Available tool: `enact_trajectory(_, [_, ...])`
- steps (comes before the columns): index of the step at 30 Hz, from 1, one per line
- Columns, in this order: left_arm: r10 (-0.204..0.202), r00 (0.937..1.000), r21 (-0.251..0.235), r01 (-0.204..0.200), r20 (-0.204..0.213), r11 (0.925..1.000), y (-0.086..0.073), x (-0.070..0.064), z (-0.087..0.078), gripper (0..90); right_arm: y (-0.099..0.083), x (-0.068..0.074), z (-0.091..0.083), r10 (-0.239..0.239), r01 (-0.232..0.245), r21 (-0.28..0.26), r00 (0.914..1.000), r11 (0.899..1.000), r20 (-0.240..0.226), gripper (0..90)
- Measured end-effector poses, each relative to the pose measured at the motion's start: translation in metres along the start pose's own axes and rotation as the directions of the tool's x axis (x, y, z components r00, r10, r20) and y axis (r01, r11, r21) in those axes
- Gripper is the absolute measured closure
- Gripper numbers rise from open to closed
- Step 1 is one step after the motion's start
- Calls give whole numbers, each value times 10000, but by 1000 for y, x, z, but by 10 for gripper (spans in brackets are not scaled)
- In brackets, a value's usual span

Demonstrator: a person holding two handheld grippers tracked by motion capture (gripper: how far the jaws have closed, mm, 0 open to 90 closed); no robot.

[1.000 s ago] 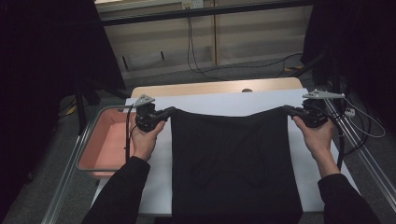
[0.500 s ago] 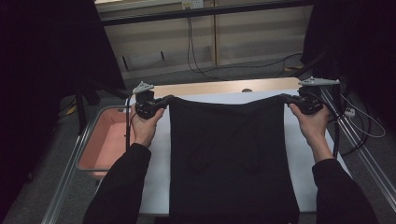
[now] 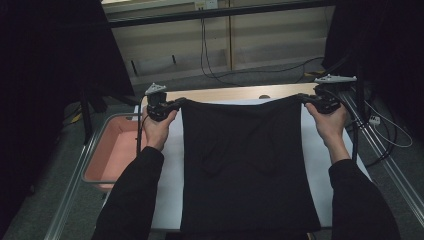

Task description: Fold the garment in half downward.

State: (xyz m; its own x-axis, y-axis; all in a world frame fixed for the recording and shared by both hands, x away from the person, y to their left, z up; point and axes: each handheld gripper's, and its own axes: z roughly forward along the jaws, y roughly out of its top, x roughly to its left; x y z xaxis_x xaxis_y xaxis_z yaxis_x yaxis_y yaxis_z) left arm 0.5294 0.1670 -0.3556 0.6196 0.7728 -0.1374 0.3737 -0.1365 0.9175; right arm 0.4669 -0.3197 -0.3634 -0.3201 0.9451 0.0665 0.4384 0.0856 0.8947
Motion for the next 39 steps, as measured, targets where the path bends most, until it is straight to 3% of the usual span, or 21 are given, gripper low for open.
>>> enact_trajectory(7, [-51, 10000, -37, 51, -74, 10000, 4, 3, 2, 863, 11, 0, 9, 11, -11, -91, 10000, 10000, 28, 851])
enact_trajectory(15, [-64, 9998, 173, 68, -201, 9998, 0, 4, 13, 862, 3, 0, 21, 104, -105, 115, 9999, 9999, 79, 851])
enact_trajectory(16, [160, 9995, 301, -151, -278, 9994, 2, 5, 13, 862, 3, -1, 22, 92, -92, 82, 9999, 9999, 94, 851])
enact_trajectory(20, [259, 9993, 294, -251, -284, 9993, 8, 6, 13, 862, 8, -4, 23, 208, -207, -16, 9996, 9998, 216, 851])
enact_trajectory(27, [66, 9996, 628, -47, -291, 9980, -4, 7, 22, 851, 0, -5, 30, 205, -209, 214, 9996, 9996, 180, 837])
enact_trajectory(29, [-63, 9984, 747, 105, -561, 9972, -7, 7, 25, 755, -2, -5, 32, 166, -176, 342, 9995, 9993, 278, 763])
enact_trajectory(31, [-172, 9966, 819, 238, -800, 9964, -9, 6, 27, 544, -3, -5, 33, 287, -305, 386, 9985, 9988, 467, 626])
enact_trajectory(35, [67, 9960, 1087, 30, -886, 9941, -16, 0, 29, 391, -7, -1, 30, 193, -208, 467, 9993, 9987, 315, 506])
enact_trajectory(39, [501, 9957, 1361, -391, -781, 9899, -25, -11, 25, 283, -18, 16, 23, -336, 354, 616, 9990, 9975, -300, 464])
